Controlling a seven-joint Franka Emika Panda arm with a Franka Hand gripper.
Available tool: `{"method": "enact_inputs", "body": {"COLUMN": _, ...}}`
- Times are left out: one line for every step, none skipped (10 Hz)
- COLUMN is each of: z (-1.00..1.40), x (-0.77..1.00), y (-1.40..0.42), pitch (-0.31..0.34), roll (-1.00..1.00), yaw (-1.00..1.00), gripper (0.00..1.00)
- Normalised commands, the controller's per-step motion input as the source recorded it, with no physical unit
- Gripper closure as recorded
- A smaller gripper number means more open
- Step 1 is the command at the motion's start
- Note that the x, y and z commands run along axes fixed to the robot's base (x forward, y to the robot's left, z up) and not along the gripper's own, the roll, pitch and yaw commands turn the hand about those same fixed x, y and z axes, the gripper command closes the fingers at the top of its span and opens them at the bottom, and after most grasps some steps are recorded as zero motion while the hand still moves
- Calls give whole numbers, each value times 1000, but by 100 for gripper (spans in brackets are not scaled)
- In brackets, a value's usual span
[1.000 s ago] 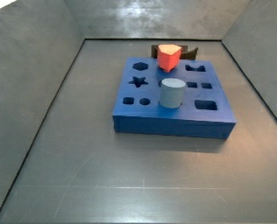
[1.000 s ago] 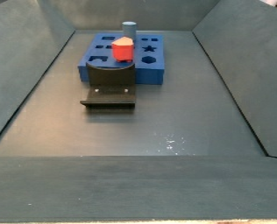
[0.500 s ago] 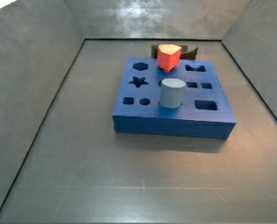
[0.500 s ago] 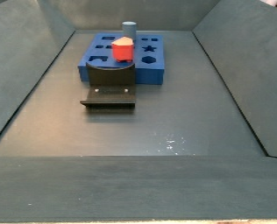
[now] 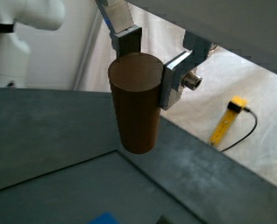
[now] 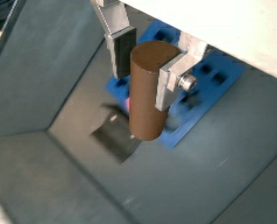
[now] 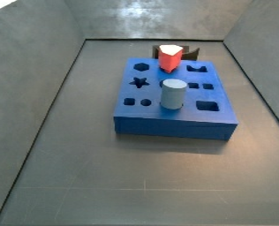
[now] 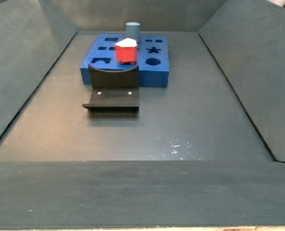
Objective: Pick up the round object. Move up. Place the round object on the fixture. Regrasp the round object. Move to above the board. Insert the round object.
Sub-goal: Move to above the board.
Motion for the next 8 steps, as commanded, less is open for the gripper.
{"method": "enact_inputs", "body": {"z": -82, "x": -313, "y": -939, "pitch": -68, "roll": -1000, "yaw": 17, "gripper": 100}}
{"method": "enact_inputs", "body": {"z": -46, "x": -222, "y": -646, "pitch": -71, "roll": -1000, "yaw": 15, "gripper": 100}}
{"method": "enact_inputs", "body": {"z": -30, "x": -161, "y": -455, "pitch": -71, "roll": -1000, "yaw": 11, "gripper": 100}}
{"method": "enact_inputs", "body": {"z": -18, "x": -84, "y": -195, "pitch": -75, "roll": -1000, "yaw": 10, "gripper": 100}}
{"method": "enact_inputs", "body": {"z": -9, "x": -74, "y": -101, "pitch": -82, "roll": -1000, "yaw": 4, "gripper": 100}}
{"method": "enact_inputs", "body": {"z": -2, "x": -74, "y": -25, "pitch": -92, "roll": -1000, "yaw": 0, "gripper": 100}}
{"method": "enact_inputs", "body": {"z": -4, "x": -75, "y": 4, "pitch": -99, "roll": -1000, "yaw": -1, "gripper": 100}}
{"method": "enact_inputs", "body": {"z": 0, "x": -75, "y": 38, "pitch": -113, "roll": -1000, "yaw": 0, "gripper": 100}}
